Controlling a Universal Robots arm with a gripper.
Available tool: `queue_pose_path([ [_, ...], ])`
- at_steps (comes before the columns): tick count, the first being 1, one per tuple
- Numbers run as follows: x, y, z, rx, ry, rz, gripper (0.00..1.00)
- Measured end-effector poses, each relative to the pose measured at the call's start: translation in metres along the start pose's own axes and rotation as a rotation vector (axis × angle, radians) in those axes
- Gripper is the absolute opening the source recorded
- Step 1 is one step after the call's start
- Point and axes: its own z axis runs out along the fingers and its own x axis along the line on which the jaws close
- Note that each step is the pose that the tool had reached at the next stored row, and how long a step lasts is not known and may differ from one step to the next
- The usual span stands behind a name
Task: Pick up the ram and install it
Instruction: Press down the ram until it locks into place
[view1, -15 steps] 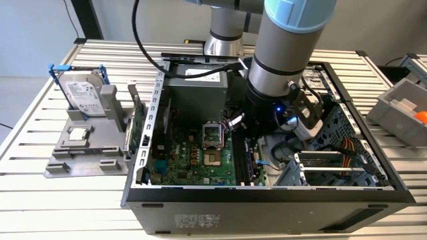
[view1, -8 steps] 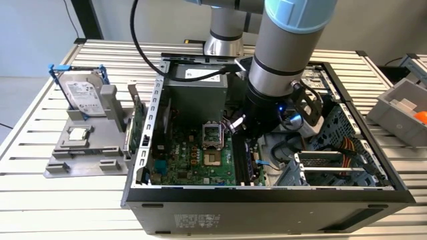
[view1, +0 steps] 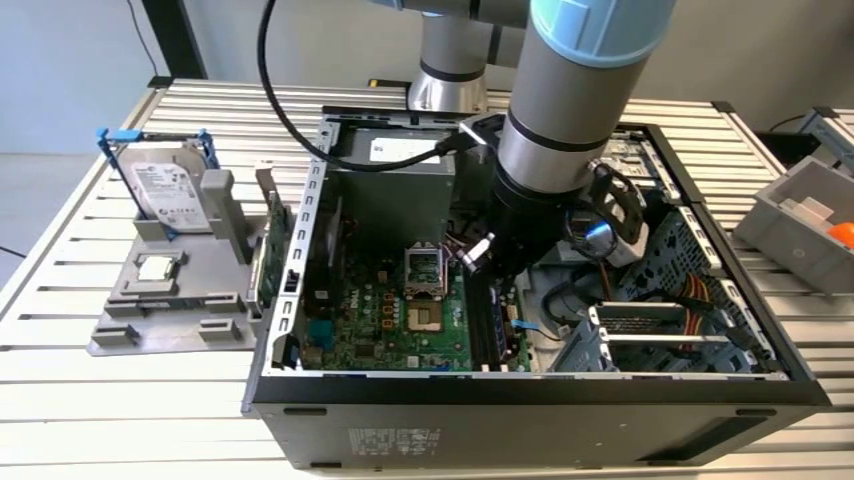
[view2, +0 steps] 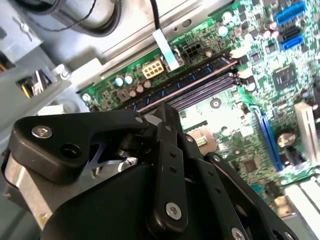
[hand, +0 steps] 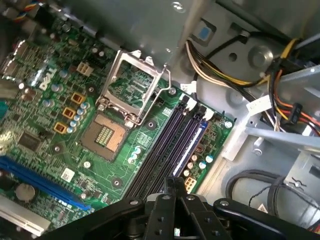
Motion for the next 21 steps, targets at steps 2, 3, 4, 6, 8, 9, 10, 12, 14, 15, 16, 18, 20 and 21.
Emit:
queue_pose_path([
  [2, 0.0, 0.0, -0.0001, -0.0009, 0.0008, -0.034, 0.0],
  [3, 0.0, 0.0, 0.0, -0.0015, 0.0011, -0.053, 0.0],
  [4, 0.0, 0.0, -0.0001, -0.002, 0.0014, -0.069, 0.0],
  [6, 0.0, 0.0, -0.0001, -0.0029, 0.002, -0.103, 0.0],
  [8, 0.0, 0.0, 0.0, -0.004, 0.0026, -0.136, 0.0],
  [9, 0.0, 0.0, 0.0, -0.0045, 0.0029, -0.152, 0.0],
  [10, 0.0, 0.0, 0.0, -0.0049, 0.0032, -0.167, 0.0],
  [12, 0.0, 0.0, 0.0, -0.0058, 0.0037, -0.197, 0.0],
  [14, 0.0, 0.0, 0.0, -0.0066, 0.0041, -0.224, 0.0],
  [15, 0.0, 0.0, -0.0001, -0.0069, 0.0045, -0.236, 0.0],
  [16, 0.0, 0.0, 0.0, -0.0074, 0.0046, -0.247, 0.0],
  [18, 0.0, 0.0, 0.0, -0.008, 0.0051, -0.27, 0.0],
  [20, 0.0, 0.0, 0.0001, -0.0088, 0.0053, -0.292, 0.0],
  [21, 0.0, 0.0, 0.0, -0.009, 0.0056, -0.303, 0.0],
])
